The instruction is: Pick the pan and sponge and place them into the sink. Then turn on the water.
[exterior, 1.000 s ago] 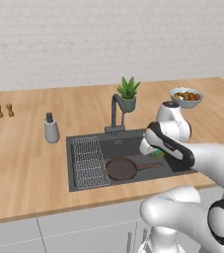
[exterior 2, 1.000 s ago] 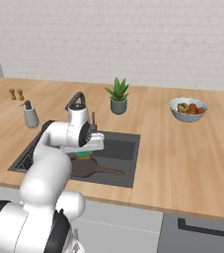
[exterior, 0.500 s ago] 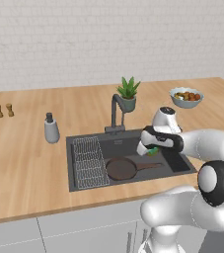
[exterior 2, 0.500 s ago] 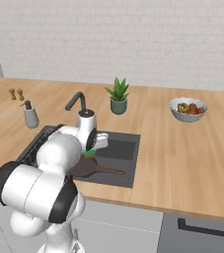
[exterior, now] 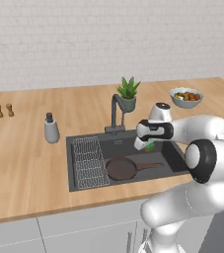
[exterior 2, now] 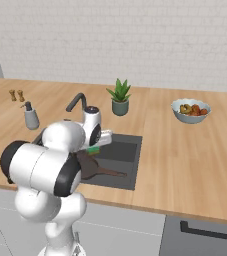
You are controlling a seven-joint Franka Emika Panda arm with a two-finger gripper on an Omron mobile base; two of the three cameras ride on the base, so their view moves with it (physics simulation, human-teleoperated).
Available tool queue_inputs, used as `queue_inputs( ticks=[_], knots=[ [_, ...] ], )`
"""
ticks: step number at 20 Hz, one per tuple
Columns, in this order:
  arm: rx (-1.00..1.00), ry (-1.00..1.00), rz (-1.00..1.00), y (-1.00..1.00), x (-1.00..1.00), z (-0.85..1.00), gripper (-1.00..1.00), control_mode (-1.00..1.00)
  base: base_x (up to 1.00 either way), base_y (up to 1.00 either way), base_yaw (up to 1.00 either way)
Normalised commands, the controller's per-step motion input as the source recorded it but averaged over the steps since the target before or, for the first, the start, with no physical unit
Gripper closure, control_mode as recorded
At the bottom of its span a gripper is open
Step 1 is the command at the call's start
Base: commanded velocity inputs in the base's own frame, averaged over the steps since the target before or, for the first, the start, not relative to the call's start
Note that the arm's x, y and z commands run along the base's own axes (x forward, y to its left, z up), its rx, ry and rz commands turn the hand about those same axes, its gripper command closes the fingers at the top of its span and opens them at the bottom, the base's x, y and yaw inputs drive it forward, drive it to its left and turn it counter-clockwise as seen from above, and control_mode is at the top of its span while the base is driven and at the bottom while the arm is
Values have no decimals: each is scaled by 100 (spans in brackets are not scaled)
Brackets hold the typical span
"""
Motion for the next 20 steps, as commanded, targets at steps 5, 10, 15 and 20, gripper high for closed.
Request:
queue_inputs(
  ticks=[5, 10, 15, 20],
  knots=[
    [0, 7, 0, 0, 1, -44, 100, -100, 0, 0, 0],
    [0, 3, 0, 3, 3, -57, 100, -100, 0, 0, 0],
    [1, 0, 0, 0, 0, -46, 100, -100, 0, 0, 0],
    [0, -4, 1, 12, 4, -37, 100, -100, 0, 0, 0]
  ],
)
